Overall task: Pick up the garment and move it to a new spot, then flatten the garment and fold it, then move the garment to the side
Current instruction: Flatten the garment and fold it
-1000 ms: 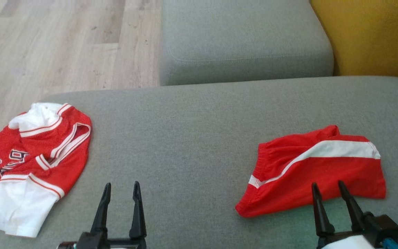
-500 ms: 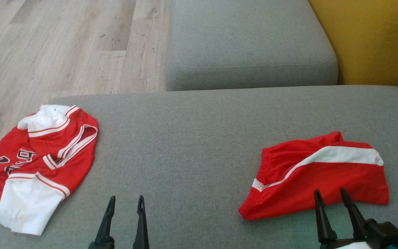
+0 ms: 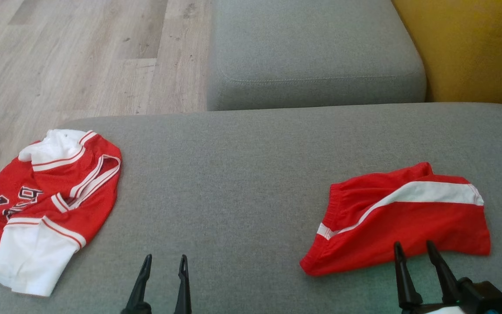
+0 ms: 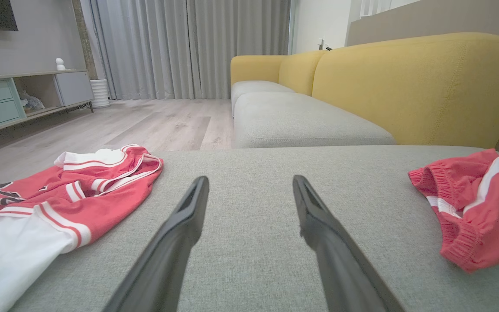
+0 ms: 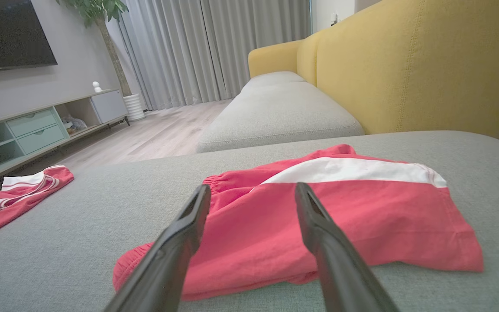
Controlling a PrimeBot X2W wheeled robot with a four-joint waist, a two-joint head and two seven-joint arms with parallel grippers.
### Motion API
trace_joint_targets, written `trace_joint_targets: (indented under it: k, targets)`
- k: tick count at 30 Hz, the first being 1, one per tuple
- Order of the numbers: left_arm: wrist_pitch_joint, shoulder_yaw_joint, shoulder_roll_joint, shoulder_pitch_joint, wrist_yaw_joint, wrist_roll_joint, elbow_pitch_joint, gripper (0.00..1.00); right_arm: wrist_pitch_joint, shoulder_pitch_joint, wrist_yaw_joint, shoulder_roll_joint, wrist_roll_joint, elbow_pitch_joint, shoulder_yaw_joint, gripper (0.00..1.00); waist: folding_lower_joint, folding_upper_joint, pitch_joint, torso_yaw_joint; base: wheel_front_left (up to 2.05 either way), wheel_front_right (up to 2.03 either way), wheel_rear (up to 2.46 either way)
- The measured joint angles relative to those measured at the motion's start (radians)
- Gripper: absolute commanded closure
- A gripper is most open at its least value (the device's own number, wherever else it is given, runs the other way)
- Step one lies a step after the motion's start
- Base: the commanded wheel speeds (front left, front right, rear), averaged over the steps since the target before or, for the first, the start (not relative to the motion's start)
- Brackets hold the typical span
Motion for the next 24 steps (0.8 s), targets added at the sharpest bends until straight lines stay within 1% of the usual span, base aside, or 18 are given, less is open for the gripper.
trace_joint_targets:
  k: [12,15,17,19,21,24]
  targets:
    - [0.0,-0.019,0.0,0.0,0.003,-0.01,0.015,0.0,0.0,0.0,0.0,0.0,-0.01,0.0,0.008,0.0,0.0,0.0,0.008,-0.011,0.0,0.0,0.0]
    - [0.0,-0.027,0.0,0.0,0.0,-0.036,0.019,0.0,0.0,-0.001,0.0,0.0,-0.013,0.002,0.014,0.0,0.0,0.0,0.011,-0.022,0.0,0.0,0.0]
    - [0.0,-0.044,0.001,-0.001,-0.013,-0.056,0.026,0.0,0.0,-0.001,0.0,0.0,-0.021,0.003,0.022,0.0,0.0,0.0,0.017,-0.033,0.0,0.0,0.0]
    - [0.0,-0.075,0.001,-0.01,-0.05,-0.077,0.05,0.0,0.0,-0.003,0.0,0.0,-0.03,0.003,0.029,0.0,0.0,0.0,0.025,-0.046,0.0,0.0,0.0]
    - [0.0,-0.108,0.0,-0.038,-0.076,-0.087,0.087,0.0,0.0,-0.004,0.0,0.0,-0.037,0.003,0.039,0.0,0.0,0.0,0.036,-0.064,0.0,0.0,0.0]
    - [0.0,-0.149,0.0,-0.11,-0.093,-0.123,0.144,0.0,0.0,-0.006,0.0,-0.001,-0.045,0.003,0.047,0.0,0.0,0.0,0.052,-0.097,0.0,0.0,0.0]
